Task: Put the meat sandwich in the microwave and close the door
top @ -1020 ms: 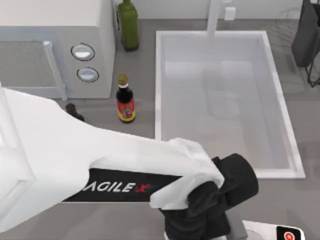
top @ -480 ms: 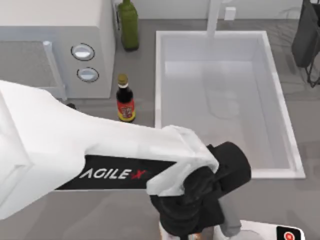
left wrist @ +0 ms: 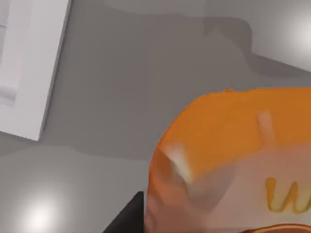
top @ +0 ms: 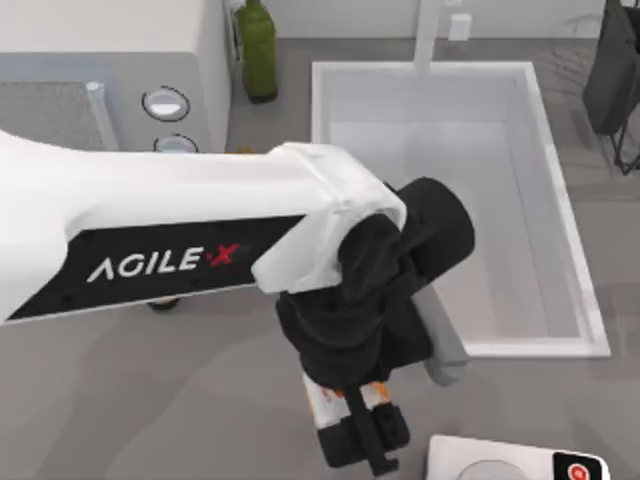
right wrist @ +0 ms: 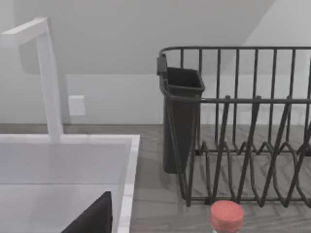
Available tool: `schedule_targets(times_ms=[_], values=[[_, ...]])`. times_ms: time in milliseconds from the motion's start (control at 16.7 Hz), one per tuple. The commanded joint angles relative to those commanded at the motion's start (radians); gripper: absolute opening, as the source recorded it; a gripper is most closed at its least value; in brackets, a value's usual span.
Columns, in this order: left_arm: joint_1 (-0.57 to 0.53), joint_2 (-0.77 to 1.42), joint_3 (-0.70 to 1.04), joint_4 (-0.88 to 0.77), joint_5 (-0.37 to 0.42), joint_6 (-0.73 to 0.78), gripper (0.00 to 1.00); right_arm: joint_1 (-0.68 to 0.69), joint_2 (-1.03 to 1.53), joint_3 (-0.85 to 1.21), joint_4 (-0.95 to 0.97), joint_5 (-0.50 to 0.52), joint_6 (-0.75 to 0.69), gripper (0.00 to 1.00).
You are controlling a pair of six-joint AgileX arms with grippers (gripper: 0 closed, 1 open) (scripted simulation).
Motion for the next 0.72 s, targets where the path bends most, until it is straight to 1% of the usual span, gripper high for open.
schedule_targets(times_ms=[180,480,720], values=[[-0.057,-0.040,0.044,-0.068,0.004,-0.029,0.00,0.000,0.000,0.000,0.000,0.000,0.000,1.00],[-0.163,-0.068,0.084,-0.168,-0.021,-0.099,0.00,0.000,0.000,0.000,0.000,0.000,0.000,1.00],[-0.174,-0.069,0.086,-0.177,-0.023,-0.105,0.00,0.000,0.000,0.000,0.000,0.000,0.000,1.00]])
